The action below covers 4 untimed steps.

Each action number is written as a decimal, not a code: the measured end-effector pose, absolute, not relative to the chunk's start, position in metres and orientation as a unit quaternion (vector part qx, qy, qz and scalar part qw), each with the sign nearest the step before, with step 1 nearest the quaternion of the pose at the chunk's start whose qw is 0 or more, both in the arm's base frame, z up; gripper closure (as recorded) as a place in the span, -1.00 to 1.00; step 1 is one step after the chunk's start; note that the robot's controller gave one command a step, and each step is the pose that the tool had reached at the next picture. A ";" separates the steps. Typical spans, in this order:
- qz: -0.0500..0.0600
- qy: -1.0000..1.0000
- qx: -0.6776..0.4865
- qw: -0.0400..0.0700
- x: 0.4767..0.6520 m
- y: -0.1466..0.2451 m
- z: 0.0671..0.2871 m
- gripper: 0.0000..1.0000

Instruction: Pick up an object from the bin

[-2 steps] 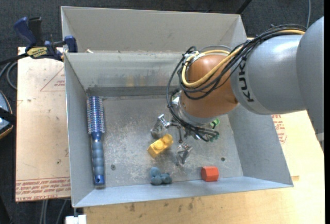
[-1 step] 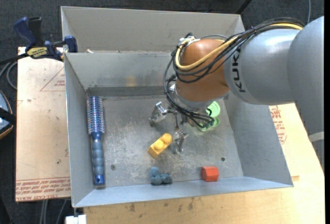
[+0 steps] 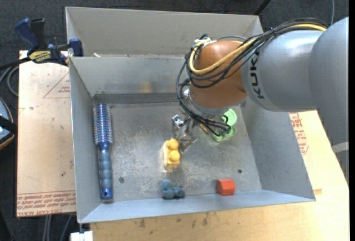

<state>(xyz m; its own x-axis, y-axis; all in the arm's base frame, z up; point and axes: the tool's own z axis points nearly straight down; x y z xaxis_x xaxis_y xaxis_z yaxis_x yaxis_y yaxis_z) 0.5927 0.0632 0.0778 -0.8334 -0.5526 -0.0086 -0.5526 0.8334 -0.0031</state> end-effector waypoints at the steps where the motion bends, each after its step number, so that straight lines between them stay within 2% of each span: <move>1: 0.000 0.957 -0.289 0.007 0.593 0.064 0.076 -1.00; 2: -0.001 0.951 -0.310 0.007 0.584 0.124 0.076 -1.00; 3: 0.000 0.952 -0.307 0.010 0.585 0.124 0.079 1.00; 4: 0.000 0.951 -0.308 0.007 0.596 0.145 0.230 1.00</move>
Offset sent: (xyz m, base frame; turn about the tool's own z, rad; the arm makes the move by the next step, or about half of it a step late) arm 0.0000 0.0000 0.0000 0.0000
